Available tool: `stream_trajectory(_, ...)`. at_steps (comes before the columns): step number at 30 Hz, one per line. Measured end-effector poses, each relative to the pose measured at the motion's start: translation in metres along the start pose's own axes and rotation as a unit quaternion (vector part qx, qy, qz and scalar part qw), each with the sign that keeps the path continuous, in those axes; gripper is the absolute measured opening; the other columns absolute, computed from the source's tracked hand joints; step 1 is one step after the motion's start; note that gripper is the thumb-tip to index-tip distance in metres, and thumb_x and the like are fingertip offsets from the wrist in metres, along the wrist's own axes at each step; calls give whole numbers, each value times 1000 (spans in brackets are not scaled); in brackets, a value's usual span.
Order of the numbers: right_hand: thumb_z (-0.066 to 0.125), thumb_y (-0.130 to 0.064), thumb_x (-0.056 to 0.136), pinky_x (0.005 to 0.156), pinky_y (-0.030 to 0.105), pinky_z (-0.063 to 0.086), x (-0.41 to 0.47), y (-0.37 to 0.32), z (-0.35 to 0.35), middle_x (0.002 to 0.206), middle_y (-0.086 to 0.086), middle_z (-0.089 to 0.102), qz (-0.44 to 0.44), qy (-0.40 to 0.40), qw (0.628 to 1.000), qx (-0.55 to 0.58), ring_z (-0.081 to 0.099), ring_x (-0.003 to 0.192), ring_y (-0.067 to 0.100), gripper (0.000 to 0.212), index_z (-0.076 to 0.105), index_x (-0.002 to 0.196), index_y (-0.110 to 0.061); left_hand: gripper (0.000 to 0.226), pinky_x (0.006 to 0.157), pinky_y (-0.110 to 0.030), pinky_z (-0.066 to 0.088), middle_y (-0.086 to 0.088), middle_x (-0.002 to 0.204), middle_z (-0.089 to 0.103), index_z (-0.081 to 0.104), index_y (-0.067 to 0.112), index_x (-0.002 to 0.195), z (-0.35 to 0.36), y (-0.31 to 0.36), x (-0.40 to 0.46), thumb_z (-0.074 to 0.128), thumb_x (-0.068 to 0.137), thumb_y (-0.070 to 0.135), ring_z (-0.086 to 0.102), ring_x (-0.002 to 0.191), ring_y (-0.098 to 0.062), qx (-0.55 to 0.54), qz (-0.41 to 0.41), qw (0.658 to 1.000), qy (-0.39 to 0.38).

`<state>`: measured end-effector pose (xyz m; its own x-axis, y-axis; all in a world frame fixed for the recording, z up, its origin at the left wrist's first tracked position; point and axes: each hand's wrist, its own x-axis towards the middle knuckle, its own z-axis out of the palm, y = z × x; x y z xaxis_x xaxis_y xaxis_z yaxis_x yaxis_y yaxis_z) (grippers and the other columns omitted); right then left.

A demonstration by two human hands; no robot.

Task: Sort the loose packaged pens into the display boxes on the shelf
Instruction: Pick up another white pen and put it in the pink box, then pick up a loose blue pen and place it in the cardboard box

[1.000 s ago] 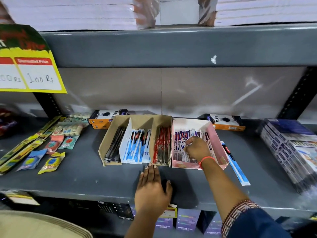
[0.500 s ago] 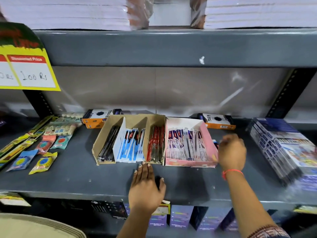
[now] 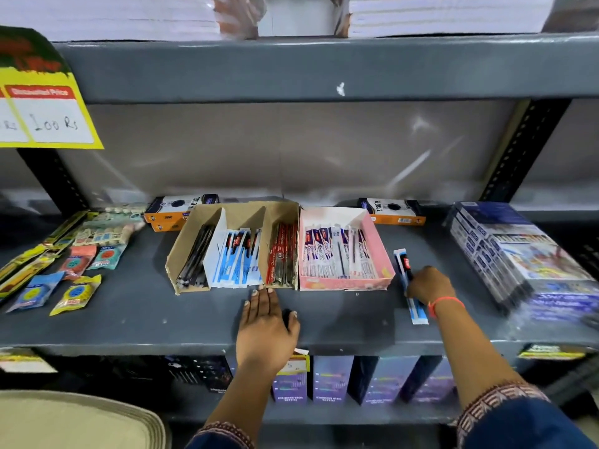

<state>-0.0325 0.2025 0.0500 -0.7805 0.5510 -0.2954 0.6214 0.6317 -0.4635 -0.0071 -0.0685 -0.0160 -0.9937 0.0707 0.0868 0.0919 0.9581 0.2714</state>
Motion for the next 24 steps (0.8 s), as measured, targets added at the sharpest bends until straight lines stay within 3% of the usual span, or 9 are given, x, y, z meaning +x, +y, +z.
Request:
stream_trajectory(5, 60, -5, 79, 79, 35, 47, -6, 5, 0, 112, 28, 63, 36, -3, 996, 77, 60, 103, 40, 29, 63, 104, 9, 67, 115, -34, -6, -15, 156, 1, -3, 5, 144, -1, -1, 0, 19, 95, 45, -1, 144, -26, 10, 2, 1000, -28)
stream_trajectory(7, 65, -6, 77, 66, 31, 40, -9, 10, -4, 88, 24, 62, 25, -3, 992, 121, 60, 82, 37, 11, 63, 80, 5, 67, 115, -34, -7, -15, 156, -1, -4, 5, 143, -2, -1, 0, 17, 95, 46, -2, 144, -26, 14, 2, 999, -37)
stream_trajectory(8, 68, -5, 76, 60, 29, 36, -9, 14, -7, 72, 19, 57, 18, 0, 986, 167, 54, 66, 32, 16, 57, 65, -1, 67, 115, -34, -7, -15, 156, -2, -5, 5, 143, -2, -1, 0, 17, 95, 46, -3, 144, -26, 16, 3, 999, -41)
stream_trajectory(10, 71, -1, 75, 47, 22, 30, -13, 18, -12, 49, 6, 46, -4, 20, 955, 296, 39, 45, 21, 35, 46, 53, -11, 67, 115, -35, -6, -15, 156, -2, -6, 4, 143, -3, 0, 1, 16, 95, 45, -4, 144, -26, 21, 5, 999, -45)
stream_trajectory(13, 67, 7, 75, 33, 12, 31, -38, 10, -23, 29, -4, 52, -39, 8, 869, 493, 44, 30, 8, 31, 53, 57, -13, 66, 116, -36, -4, -15, 156, -2, -5, 4, 143, -4, 1, 1, 16, 95, 45, -4, 144, -26, 23, 5, 999, -46)
stream_trajectory(17, 63, 6, 79, 36, 10, 37, -83, -20, -31, 43, -6, 65, -98, -111, 801, 581, 52, 43, 6, 26, 60, 64, -15, 66, 116, -37, -4, -16, 156, -2, -5, 3, 143, -4, 1, 0, 15, 96, 45, -4, 144, -27, 29, 3, 998, -50)
stream_trajectory(24, 58, 10, 80, 40, 9, 44, -145, -56, -11, 46, -4, 66, -181, -266, 748, 580, 56, 40, -1, 22, 59, 68, -9, 67, 117, -36, 1, -15, 156, 5, -3, 4, 143, -4, 1, 0, 17, 95, 47, 5, 143, -27, 15, 2, 999, -34)
